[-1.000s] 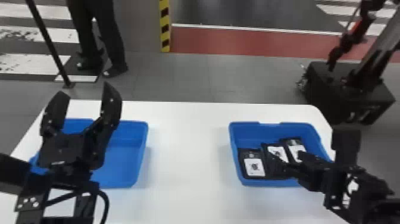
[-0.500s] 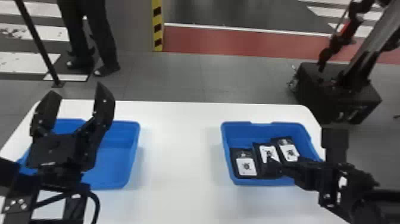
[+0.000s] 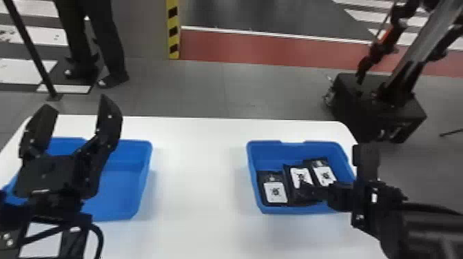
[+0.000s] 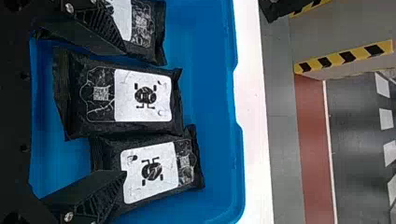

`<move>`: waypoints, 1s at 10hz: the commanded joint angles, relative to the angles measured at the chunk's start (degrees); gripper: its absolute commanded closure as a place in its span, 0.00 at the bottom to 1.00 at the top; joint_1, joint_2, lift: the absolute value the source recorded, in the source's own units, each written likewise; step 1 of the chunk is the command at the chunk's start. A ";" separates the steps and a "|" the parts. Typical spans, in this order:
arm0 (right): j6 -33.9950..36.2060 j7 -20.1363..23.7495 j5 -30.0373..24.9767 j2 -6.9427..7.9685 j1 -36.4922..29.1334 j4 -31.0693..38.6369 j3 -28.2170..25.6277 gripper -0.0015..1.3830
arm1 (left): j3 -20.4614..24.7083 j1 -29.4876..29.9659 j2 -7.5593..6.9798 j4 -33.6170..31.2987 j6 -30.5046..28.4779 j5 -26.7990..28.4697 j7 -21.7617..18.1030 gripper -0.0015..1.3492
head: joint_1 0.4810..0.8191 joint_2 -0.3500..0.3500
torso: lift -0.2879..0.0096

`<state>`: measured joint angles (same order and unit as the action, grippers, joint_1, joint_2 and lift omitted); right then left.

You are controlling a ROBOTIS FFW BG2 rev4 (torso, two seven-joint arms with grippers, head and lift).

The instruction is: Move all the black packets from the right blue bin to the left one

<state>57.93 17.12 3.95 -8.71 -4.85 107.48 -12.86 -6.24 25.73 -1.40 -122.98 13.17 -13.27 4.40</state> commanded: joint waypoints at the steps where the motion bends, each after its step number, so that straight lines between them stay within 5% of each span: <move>1: -0.14 0.02 -0.52 0.01 1.62 -2.65 0.64 0.07 | 0.09 0.00 0.00 0.00 0.19 0.00 -0.01 0.14 | 0.63 0.29 | 0.60; 7: 2.53 1.42 -3.42 0.89 5.42 -8.84 3.54 0.10 | 0.35 0.00 -0.18 0.00 1.45 0.09 -0.18 0.14 | 0.63 0.34 | 0.60; 8: 4.78 1.69 -4.30 0.62 6.26 -9.68 3.54 0.29 | 0.44 0.15 -0.18 0.00 1.45 0.09 -0.18 0.14 | 0.63 0.34 | 0.60; 9: 4.50 2.04 -4.57 0.71 5.84 -8.42 3.54 0.83 | 0.61 0.15 -0.18 0.00 1.45 0.00 -0.18 0.14 | 0.63 0.33 | 0.60; 10: 3.66 0.98 -4.21 1.24 4.43 -5.46 3.19 0.90 | 0.70 0.15 -0.18 0.00 2.02 0.09 -0.18 0.14 | 0.63 0.33 | 0.60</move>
<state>61.93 18.29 -0.44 -7.75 0.28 100.35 -9.47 -5.61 25.87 -1.58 -122.97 14.86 -13.20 4.22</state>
